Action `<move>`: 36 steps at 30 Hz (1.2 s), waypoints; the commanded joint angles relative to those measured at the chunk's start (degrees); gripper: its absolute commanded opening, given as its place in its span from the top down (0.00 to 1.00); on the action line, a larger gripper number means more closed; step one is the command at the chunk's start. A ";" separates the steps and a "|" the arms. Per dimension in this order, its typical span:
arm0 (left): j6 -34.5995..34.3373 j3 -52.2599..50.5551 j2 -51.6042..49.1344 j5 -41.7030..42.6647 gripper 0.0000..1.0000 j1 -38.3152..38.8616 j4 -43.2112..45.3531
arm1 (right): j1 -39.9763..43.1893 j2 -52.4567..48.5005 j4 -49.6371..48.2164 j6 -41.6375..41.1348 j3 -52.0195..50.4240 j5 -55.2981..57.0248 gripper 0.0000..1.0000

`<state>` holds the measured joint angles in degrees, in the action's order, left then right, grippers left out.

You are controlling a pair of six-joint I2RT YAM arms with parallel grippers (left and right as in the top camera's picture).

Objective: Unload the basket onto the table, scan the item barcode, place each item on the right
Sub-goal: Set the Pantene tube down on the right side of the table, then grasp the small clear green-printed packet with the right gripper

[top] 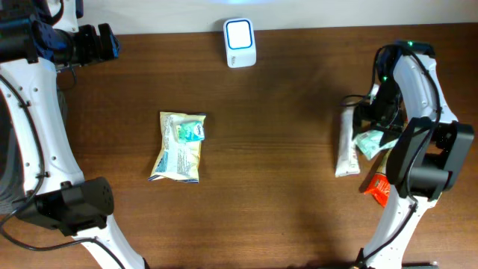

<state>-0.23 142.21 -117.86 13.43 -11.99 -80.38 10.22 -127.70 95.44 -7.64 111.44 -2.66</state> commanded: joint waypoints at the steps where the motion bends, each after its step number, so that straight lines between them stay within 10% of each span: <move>1: 0.44 0.11 -0.39 0.04 0.01 -0.17 0.11 | -4.92 1.81 1.68 2.95 8.81 -5.66 0.24; 4: 0.44 0.11 -0.39 0.02 0.01 -0.17 0.11 | -13.51 1.81 -7.04 2.91 14.43 -14.91 0.01; 8: 0.44 0.11 -0.39 0.02 0.01 -0.17 0.11 | -24.55 1.01 -26.34 2.78 11.87 -30.40 0.01; 16: 0.44 0.11 -0.39 0.02 0.01 -0.17 0.11 | -43.45 -8.70 -50.53 2.91 10.97 -25.35 0.12; 26: 0.44 0.11 -0.39 0.02 0.01 -0.17 0.11 | -44.33 -14.78 -43.60 5.75 11.04 -32.30 0.36; 36: 0.44 0.11 -0.39 0.02 0.01 -0.17 0.11 | -46.56 -14.08 -34.32 15.80 14.56 -28.57 0.39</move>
<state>-0.23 142.21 -117.86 13.43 -11.99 -80.38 -36.10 -143.28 59.64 3.53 122.65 -33.93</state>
